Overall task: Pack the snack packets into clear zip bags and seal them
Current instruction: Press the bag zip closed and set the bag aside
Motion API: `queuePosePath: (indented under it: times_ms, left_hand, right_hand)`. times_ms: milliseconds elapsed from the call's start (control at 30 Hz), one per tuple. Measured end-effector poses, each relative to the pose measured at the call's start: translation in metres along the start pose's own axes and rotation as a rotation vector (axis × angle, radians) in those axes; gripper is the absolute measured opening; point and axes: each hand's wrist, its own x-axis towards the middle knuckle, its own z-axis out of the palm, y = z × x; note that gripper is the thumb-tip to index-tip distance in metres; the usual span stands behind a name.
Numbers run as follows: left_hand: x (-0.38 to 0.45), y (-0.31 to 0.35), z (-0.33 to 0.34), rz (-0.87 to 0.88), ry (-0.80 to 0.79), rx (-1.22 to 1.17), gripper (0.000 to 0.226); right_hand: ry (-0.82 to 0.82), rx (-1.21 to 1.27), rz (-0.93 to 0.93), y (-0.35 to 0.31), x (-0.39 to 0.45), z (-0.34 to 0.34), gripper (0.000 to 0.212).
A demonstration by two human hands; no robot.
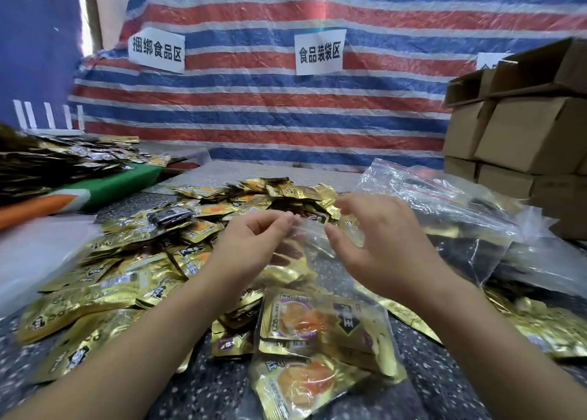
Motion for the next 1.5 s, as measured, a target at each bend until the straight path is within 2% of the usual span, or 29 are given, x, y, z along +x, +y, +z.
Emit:
queuePosePath:
  times_ms: [100, 167, 333, 433, 600, 833, 967, 1100, 1500]
  left_hand:
    - [0.001, 0.001, -0.001, 0.05, 0.044, 0.013, 0.029]
    - [0.001, 0.001, -0.002, 0.058, 0.05, 0.012, 0.033]
    - [0.003, 0.002, -0.003, 0.078, 0.086, -0.015, 0.033]
    - [0.004, 0.001, -0.007, 0.054, 0.103, -0.007, 0.029]
    - [0.007, -0.004, -0.013, 0.004, 0.084, 0.072, 0.018]
    - [0.007, -0.002, -0.014, -0.045, 0.064, 0.075, 0.023]
    - [0.006, -0.001, -0.016, -0.023, 0.08, 0.091, 0.02]
    - [0.006, 0.0, -0.016, 0.008, 0.063, 0.107, 0.02]
    - [0.007, -0.003, -0.015, 0.04, 0.065, 0.157, 0.021]
  right_hand:
    - [-0.175, 0.203, 0.035, -0.011, 0.017, -0.004, 0.035]
    - [-0.297, 0.239, 0.013, -0.016, 0.03, -0.004, 0.025]
    - [-0.366, 0.36, -0.016, -0.015, 0.052, -0.008, 0.021]
    - [-0.418, 0.336, -0.031, -0.011, 0.057, -0.005, 0.019]
    - [-0.432, 0.323, -0.032, -0.011, 0.062, 0.004, 0.018]
    - [-0.419, 0.336, 0.004, -0.011, 0.065, 0.013, 0.016]
    - [-0.438, 0.386, 0.053, -0.01, 0.065, 0.012, 0.013]
    - [-0.457, 0.411, 0.1, -0.013, 0.065, 0.01, 0.021]
    - [-0.441, 0.41, 0.137, -0.018, 0.064, 0.012, 0.019]
